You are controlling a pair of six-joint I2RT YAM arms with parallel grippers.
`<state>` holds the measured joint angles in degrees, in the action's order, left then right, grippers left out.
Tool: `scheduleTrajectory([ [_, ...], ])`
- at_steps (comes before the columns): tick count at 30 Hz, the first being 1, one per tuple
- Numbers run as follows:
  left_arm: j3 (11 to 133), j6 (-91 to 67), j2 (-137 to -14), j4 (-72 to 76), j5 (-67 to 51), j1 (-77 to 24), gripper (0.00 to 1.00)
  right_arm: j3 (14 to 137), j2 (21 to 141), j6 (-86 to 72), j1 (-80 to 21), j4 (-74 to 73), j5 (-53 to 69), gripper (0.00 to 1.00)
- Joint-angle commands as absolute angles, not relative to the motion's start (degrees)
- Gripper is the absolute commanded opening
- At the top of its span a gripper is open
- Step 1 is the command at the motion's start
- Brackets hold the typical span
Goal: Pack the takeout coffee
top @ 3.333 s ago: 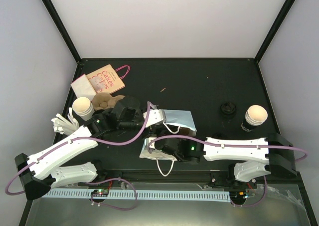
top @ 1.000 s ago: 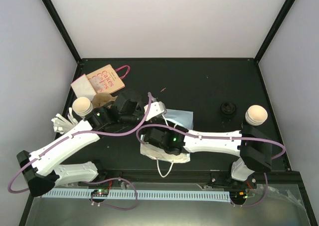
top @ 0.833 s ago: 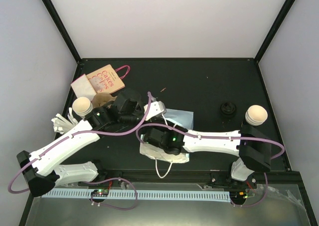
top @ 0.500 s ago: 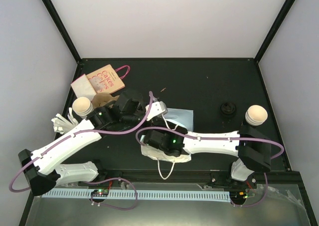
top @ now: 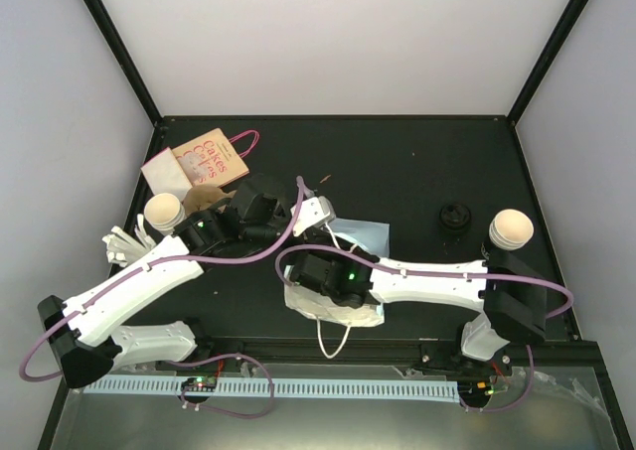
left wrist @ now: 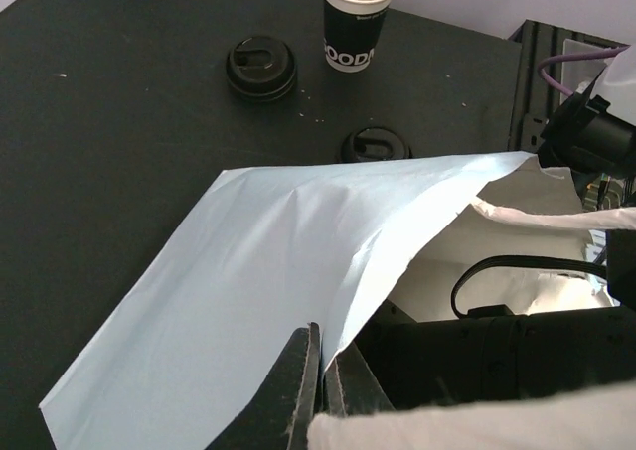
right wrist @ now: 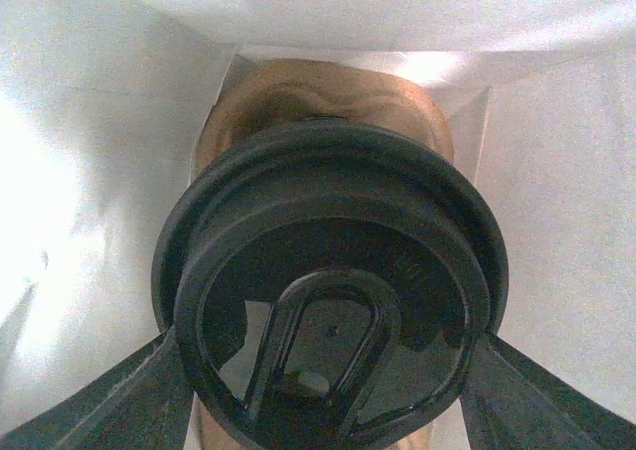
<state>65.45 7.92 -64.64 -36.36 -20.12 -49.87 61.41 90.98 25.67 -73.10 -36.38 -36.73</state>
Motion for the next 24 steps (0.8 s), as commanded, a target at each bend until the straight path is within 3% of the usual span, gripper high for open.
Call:
scheduleTrajectory([
  [1, 67.5, 5.4, -64.9, -35.0, -29.6, -52.7, 0.01, 62.7, 91.8, 23.8, -69.9, -39.8, -27.9, 0.38],
  [24, 71.6, 4.7, -68.7, -35.3, -29.2, -52.5, 0.01, 53.1, 83.9, 33.8, -69.7, -34.3, -26.9, 0.37],
])
